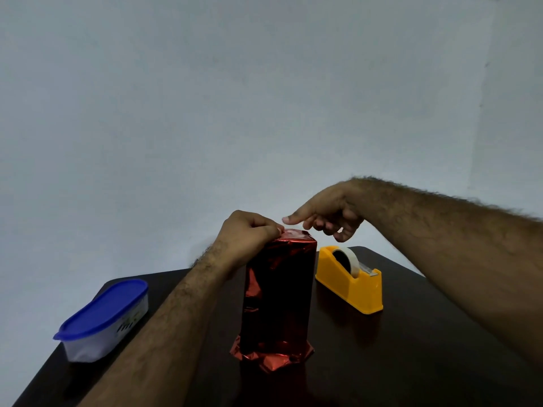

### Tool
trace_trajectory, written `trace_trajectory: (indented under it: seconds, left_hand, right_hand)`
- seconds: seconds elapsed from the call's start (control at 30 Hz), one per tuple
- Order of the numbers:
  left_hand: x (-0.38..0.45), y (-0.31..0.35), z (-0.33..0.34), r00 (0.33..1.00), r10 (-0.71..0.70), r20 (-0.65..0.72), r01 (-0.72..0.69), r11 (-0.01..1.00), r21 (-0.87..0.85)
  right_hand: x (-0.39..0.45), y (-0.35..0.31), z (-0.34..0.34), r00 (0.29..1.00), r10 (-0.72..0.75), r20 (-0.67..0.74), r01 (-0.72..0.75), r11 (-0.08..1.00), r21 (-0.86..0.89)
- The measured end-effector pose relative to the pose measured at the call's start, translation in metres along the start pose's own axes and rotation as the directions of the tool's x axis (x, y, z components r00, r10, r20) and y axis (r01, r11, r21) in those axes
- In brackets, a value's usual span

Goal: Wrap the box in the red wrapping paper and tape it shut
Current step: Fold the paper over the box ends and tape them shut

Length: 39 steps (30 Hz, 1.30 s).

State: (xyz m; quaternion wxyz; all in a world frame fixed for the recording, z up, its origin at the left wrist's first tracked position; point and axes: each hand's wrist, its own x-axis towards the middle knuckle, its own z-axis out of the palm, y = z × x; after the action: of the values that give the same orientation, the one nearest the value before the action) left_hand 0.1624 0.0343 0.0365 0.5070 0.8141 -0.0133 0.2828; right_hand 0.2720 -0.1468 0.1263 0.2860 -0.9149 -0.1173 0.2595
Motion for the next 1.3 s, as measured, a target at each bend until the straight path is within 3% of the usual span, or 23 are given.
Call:
trace_trajectory:
  seconds: [0.1, 0.33, 0.47, 0.57, 0.67, 0.93, 1.03, 1.17, 1.23, 1.3]
  left_hand:
    - [-0.001, 0.001, 0.0, 1.0, -0.012, 0.017, 0.012, 1.0, -0.021]
    - [0.0, 0.001, 0.002, 1.0, -0.012, 0.02, 0.013, 0.999, -0.034]
    - [0.002, -0.003, 0.0, 1.0, -0.022, 0.002, 0.022, 0.999, -0.041]
    - [0.004, -0.005, -0.003, 1.0, -0.028, -0.005, 0.027, 0.999, -0.047]
    - [0.003, -0.006, -0.003, 0.999, -0.032, -0.016, 0.031, 0.998, -0.052]
    - [0.003, -0.005, -0.004, 0.999, -0.049, 0.002, 0.049, 0.997, -0.067]
    - [0.004, -0.006, -0.003, 0.999, -0.041, -0.004, 0.041, 0.998, -0.054]
    - [0.005, -0.008, -0.008, 0.999, -0.051, -0.004, 0.051, 0.997, -0.056]
    - [0.005, -0.008, -0.009, 0.998, -0.057, -0.003, 0.057, 0.996, -0.065]
    - [0.004, -0.007, -0.007, 0.999, -0.045, -0.002, 0.045, 0.997, -0.068]
  right_hand:
    - [0.006, 0.0, 0.012, 0.999, -0.022, 0.031, 0.023, 0.998, -0.06]
    - [0.021, 0.015, 0.011, 0.997, 0.065, 0.036, -0.068, 0.993, 0.095]
    - [0.019, 0.018, 0.012, 1.0, 0.027, 0.01, -0.028, 0.998, 0.059]
    - [0.018, 0.019, 0.014, 0.996, -0.083, -0.033, 0.086, 0.993, 0.087]
    - [0.014, 0.023, 0.019, 0.991, -0.131, 0.042, 0.128, 0.989, 0.069]
    - [0.014, 0.038, 0.01, 0.995, -0.076, 0.071, 0.069, 0.994, 0.085]
    - [0.014, 0.036, 0.004, 0.998, -0.066, -0.002, 0.066, 0.995, 0.075]
    - [0.019, 0.04, 0.007, 0.955, -0.077, -0.288, 0.087, 0.996, 0.021]
    - [0.024, 0.047, 0.011, 0.916, -0.128, -0.38, 0.178, 0.979, 0.099]
    - [0.022, 0.046, 0.014, 0.914, -0.195, -0.355, 0.272, 0.944, 0.184]
